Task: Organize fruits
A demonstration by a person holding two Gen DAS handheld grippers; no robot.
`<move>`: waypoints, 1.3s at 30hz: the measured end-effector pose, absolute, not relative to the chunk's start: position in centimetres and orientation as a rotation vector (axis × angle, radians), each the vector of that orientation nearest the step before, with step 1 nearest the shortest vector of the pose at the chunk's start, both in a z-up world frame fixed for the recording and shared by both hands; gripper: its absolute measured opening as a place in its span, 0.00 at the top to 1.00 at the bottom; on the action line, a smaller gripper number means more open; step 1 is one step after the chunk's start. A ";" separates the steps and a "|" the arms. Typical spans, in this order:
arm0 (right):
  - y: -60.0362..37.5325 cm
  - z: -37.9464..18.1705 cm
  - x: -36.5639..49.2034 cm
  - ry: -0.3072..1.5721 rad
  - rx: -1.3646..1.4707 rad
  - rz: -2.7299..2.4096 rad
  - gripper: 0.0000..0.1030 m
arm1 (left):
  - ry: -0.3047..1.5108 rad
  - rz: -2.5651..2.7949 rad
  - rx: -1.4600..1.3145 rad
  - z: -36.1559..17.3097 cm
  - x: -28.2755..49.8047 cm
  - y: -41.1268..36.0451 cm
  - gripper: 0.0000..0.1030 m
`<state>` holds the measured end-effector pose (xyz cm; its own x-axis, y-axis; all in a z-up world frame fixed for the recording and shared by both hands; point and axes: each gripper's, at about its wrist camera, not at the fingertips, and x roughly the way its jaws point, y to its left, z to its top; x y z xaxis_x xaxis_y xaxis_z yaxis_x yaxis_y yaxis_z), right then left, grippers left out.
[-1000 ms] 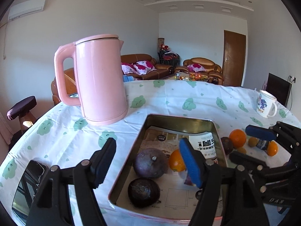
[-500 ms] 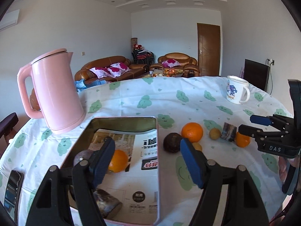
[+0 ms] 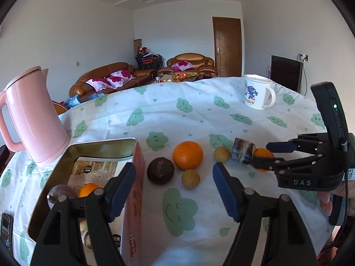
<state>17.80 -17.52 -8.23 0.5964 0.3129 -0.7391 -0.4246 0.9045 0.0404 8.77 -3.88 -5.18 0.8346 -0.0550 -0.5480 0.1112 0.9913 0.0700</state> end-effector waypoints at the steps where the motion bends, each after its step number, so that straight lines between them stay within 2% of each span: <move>1: -17.5 -8.4 17.9 0.838 -0.144 0.436 0.57 | 0.579 -0.091 0.101 -5.2 8.8 -4.0 0.28; 3: -17.4 -8.5 18.0 0.850 -0.143 0.454 0.64 | 0.587 -0.099 0.098 -5.4 9.0 -4.3 0.28; 16: -18.5 -7.1 16.9 0.749 -0.155 0.377 0.64 | 0.619 -0.107 0.132 -6.2 10.0 -5.3 0.29; 18: -18.8 -6.9 17.0 0.734 -0.155 0.355 0.64 | 0.631 -0.109 0.110 -6.3 10.4 -4.9 0.37; 20: -19.2 -6.8 17.2 0.726 -0.145 0.337 0.64 | 0.629 -0.126 0.102 -6.1 10.6 -5.1 0.38; 27: -21.2 -6.6 18.1 0.721 -0.125 0.264 0.64 | 0.633 -0.235 0.115 -5.8 11.9 -9.1 0.38; 34: -22.8 -6.5 18.3 0.714 -0.081 0.245 0.64 | 0.726 -0.330 0.161 -7.5 15.4 -13.2 0.38; 39: -23.1 -6.6 18.3 0.716 -0.066 0.258 0.64 | 0.759 -0.350 0.197 -8.0 16.3 -14.6 0.49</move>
<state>18.30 -23.08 -6.56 0.7240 0.2113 -0.6567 -0.2564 0.9662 0.0282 16.32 -14.61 -7.98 0.6719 -0.2385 -0.7012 0.3792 0.9240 0.0491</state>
